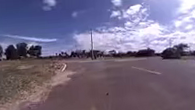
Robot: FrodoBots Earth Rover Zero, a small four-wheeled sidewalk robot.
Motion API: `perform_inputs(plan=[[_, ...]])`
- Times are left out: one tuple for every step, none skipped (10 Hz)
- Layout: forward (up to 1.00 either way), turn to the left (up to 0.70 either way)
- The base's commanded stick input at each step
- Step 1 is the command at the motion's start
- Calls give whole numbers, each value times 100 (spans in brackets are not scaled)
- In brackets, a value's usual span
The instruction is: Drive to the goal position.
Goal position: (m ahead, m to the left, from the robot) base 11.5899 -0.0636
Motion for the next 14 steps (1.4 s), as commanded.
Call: perform_inputs(plan=[[95,0],[95,0],[95,0],[95,-16],[95,-21],[95,-26],[95,0],[95,0],[95,0],[95,0],[95,0],[95,0],[95,0],[95,0]])
